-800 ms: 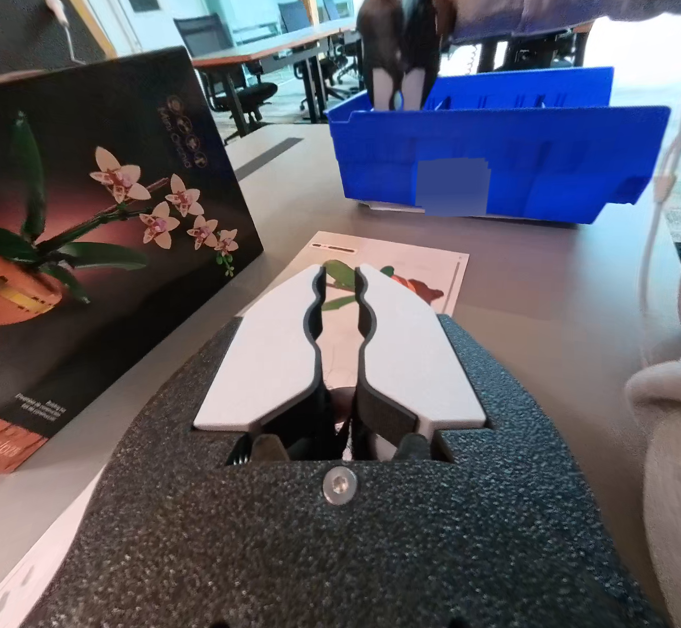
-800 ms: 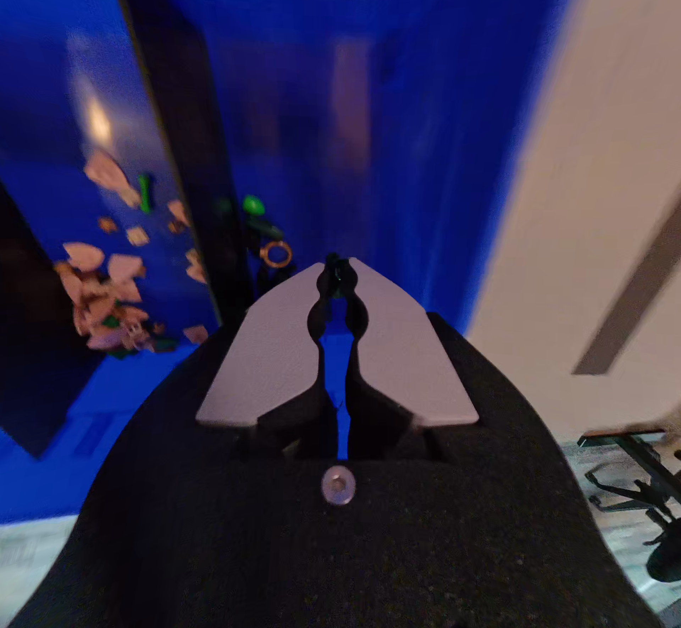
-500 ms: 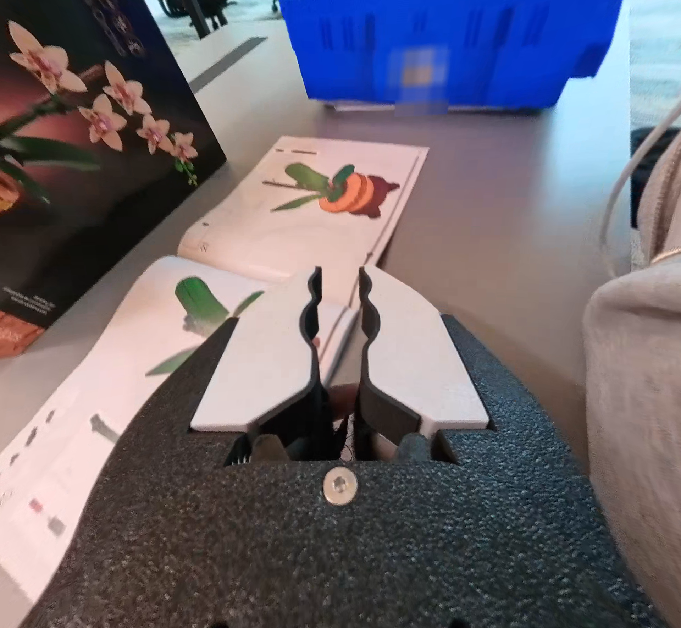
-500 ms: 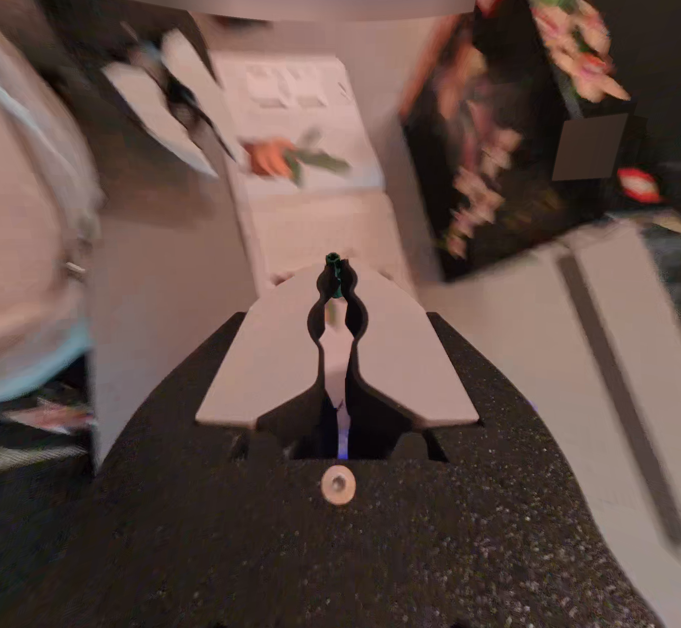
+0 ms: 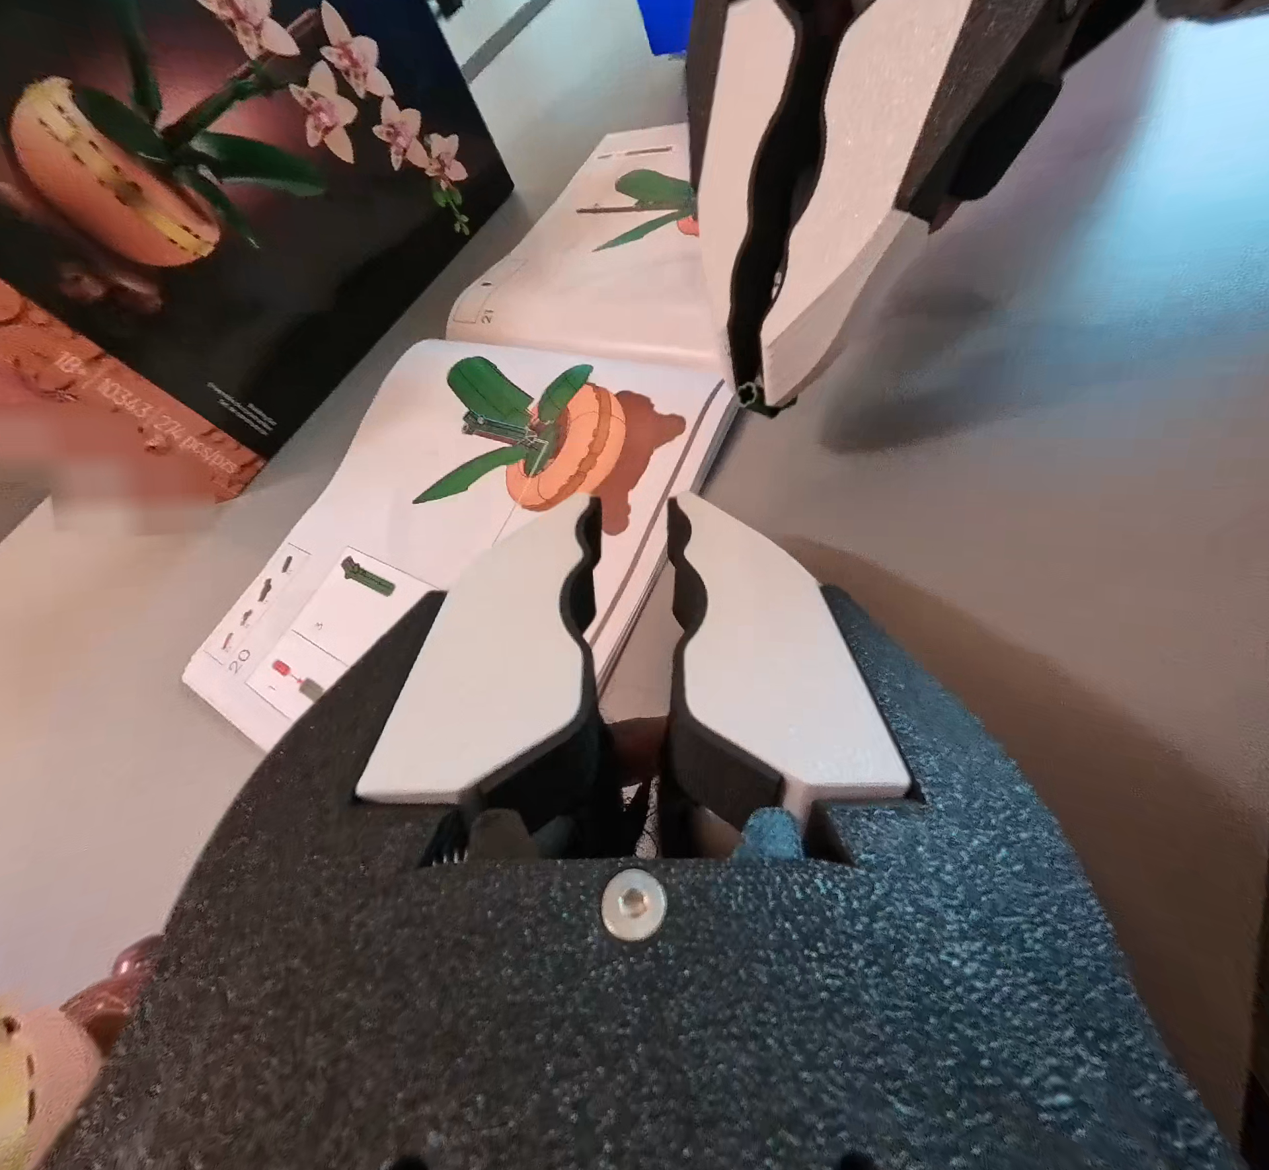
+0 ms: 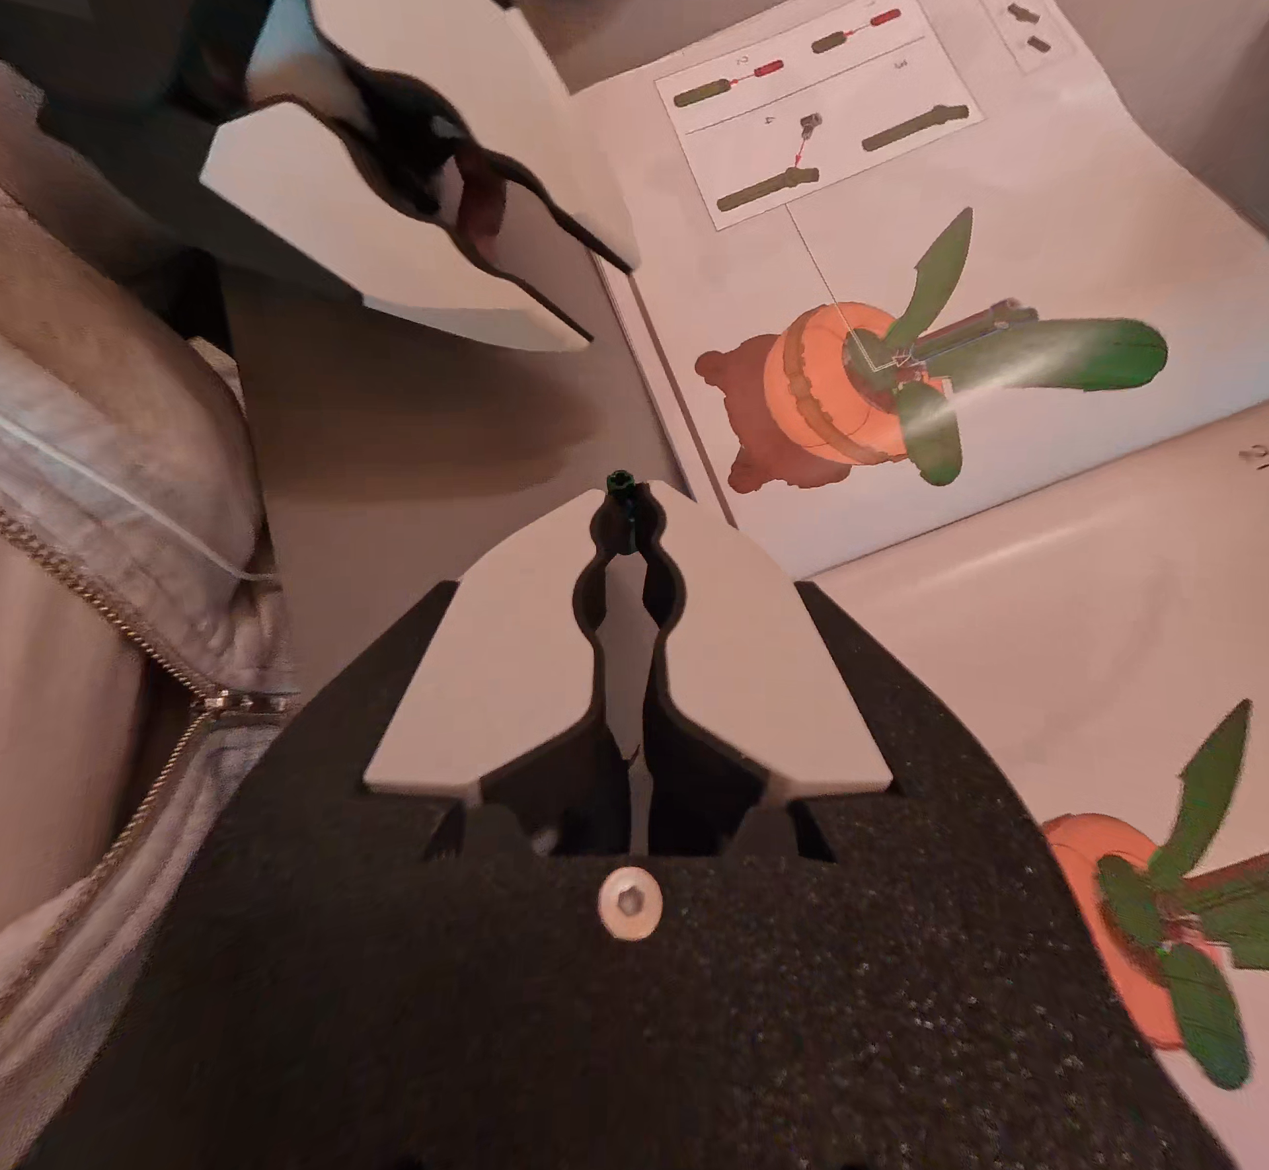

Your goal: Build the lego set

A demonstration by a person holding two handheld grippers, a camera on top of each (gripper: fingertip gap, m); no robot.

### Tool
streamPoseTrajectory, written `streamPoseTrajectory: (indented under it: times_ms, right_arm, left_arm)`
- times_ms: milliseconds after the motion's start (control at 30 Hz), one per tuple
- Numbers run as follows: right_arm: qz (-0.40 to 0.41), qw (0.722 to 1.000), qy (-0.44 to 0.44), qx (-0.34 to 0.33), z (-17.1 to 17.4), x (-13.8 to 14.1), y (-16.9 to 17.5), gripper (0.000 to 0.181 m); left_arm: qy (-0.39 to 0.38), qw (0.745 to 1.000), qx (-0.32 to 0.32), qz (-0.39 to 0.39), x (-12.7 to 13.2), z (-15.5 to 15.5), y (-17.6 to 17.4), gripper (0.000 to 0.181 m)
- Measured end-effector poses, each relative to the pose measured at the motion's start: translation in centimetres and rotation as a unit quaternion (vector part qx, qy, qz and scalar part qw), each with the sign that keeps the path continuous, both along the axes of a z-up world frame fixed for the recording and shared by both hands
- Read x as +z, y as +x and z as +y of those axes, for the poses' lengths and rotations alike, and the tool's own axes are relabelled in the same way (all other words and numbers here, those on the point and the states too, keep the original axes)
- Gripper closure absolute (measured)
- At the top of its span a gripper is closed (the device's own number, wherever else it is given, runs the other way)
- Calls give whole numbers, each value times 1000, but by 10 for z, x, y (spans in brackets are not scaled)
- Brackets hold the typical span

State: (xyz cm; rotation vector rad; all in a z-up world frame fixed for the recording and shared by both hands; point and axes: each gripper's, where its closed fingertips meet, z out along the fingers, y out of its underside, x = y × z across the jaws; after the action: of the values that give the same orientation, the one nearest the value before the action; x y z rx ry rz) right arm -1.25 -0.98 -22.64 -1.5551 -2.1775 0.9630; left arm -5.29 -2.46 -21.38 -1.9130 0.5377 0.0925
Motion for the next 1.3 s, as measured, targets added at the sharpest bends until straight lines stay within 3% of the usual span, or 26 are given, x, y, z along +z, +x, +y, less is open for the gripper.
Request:
streamPoseTrajectory:
  times_ms: [133,333,567,667,833,1033,1133,1200,1300]
  right_arm:
    - [-42,997,-57,-41,2,-6,3,176]
    - [-107,991,-38,-67,11,-19,18,176]
    - [-37,999,2,-40,19,-2,2,176]
    - [-5,995,37,-90,48,5,-8,176]
    - [-8,980,-20,-196,78,-4,-21,176]
    - [-28,976,-50,-212,84,-12,-22,165]
    - [32,981,-56,-181,82,14,-18,160]
    - [158,978,-45,-131,76,61,-15,144]
    - [381,915,52,-120,90,155,19,129]
  left_arm:
    - [24,999,-4,-21,8,-5,-1,165]
    - [37,999,-1,-20,11,-7,-2,165]
    - [35,999,5,-16,10,-6,-3,165]
    - [38,999,6,-28,12,-6,-4,165]
    - [42,998,7,-52,15,-7,-7,164]
    - [35,997,4,-64,15,-7,-7,164]
    - [22,998,5,-59,11,-5,-7,163]
    - [9,998,10,-55,7,-4,-7,162]
    - [5,998,16,-67,8,3,-9,159]
